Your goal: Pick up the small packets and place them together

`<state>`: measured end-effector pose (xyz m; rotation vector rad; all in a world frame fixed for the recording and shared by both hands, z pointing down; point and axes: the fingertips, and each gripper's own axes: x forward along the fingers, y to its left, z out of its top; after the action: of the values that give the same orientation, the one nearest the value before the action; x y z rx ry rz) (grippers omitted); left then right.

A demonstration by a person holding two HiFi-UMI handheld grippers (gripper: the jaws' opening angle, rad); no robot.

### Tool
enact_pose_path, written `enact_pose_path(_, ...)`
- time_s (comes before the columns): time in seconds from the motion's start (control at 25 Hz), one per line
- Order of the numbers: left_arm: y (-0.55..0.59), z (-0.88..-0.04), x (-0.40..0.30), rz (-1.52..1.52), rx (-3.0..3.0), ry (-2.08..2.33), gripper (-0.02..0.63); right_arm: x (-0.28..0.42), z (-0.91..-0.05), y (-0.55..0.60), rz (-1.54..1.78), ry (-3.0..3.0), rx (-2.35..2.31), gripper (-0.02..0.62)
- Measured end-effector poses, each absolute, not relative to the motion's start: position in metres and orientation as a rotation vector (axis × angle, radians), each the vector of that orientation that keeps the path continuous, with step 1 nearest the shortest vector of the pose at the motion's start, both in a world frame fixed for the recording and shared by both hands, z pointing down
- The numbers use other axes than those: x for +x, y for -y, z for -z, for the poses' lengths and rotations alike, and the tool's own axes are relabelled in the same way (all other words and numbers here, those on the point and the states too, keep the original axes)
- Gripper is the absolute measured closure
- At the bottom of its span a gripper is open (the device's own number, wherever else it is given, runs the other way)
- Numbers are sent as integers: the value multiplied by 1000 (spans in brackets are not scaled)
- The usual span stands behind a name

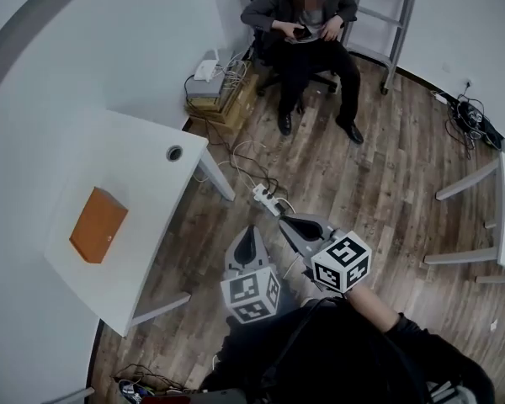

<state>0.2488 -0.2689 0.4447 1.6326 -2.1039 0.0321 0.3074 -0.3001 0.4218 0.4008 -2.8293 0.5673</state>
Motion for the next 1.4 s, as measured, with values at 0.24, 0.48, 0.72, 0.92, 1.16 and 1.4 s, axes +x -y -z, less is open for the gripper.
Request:
enact_pose_path(0.24,247,-443,149,15,1405,2270,607,201,-419,295,-553,2852,120,594)
enact_pose_path(0.48,180,-449,62,90,1124,2426,607,104,-421,250,-508,2824,-156,594)
enact_pose_path(0.72,116,-458,6,176,817,2522,607,32,-430,202,-447,2736,-428,594)
enact_pose_path(0.92,80,-468,-30,230,618,2554,607,-16,-438,171,-399,2659,-608,593)
enact_pose_path(1.16,65,-462,-80,271,457,2592,607,-76,-438,157,-365,2580,-767,593)
enact_pose_path(1.4,58,-458,-115,249,325,2628,607,-117,-445,147,-327,2519,-881,592)
